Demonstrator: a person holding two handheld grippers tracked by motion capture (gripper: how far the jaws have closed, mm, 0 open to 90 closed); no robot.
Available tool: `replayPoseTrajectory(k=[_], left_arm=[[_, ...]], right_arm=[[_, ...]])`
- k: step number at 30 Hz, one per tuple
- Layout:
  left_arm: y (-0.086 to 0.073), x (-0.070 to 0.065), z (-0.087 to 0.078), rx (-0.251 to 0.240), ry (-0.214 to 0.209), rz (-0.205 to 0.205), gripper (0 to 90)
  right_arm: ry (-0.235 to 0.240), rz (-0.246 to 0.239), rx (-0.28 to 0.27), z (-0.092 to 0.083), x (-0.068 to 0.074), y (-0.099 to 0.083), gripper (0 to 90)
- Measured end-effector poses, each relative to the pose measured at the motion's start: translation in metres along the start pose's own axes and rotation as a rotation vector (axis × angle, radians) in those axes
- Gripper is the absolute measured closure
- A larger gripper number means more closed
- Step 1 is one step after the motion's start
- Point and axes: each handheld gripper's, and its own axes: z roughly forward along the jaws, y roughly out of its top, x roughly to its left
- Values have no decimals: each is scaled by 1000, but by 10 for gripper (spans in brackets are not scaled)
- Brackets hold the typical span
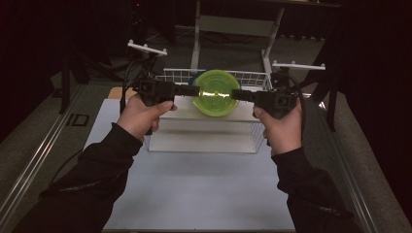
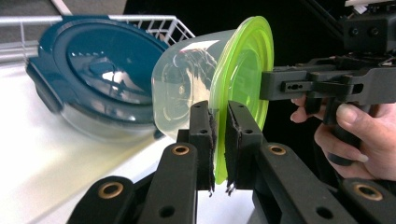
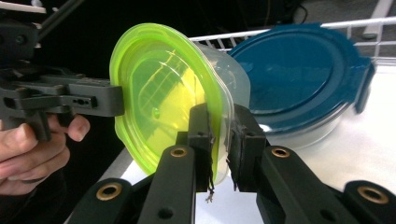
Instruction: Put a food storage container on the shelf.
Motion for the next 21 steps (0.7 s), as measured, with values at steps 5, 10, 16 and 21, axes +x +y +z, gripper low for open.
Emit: replayPoseTrajectory(k=[5, 10, 16, 21], left_arm=[[9, 7, 12, -2, 10, -17, 818], [11, 17, 19, 3, 1, -51, 817], [16, 27, 26, 4, -2, -85, 815], [20, 32, 31, -13, 1, -93, 800]], right_arm=[[-24, 20, -6, 5, -9, 10, 802], [-32, 45, 16, 12, -17, 15, 801], [-45, 56, 28, 19, -24, 21, 801], [-25, 88, 43, 20, -28, 27, 793]])
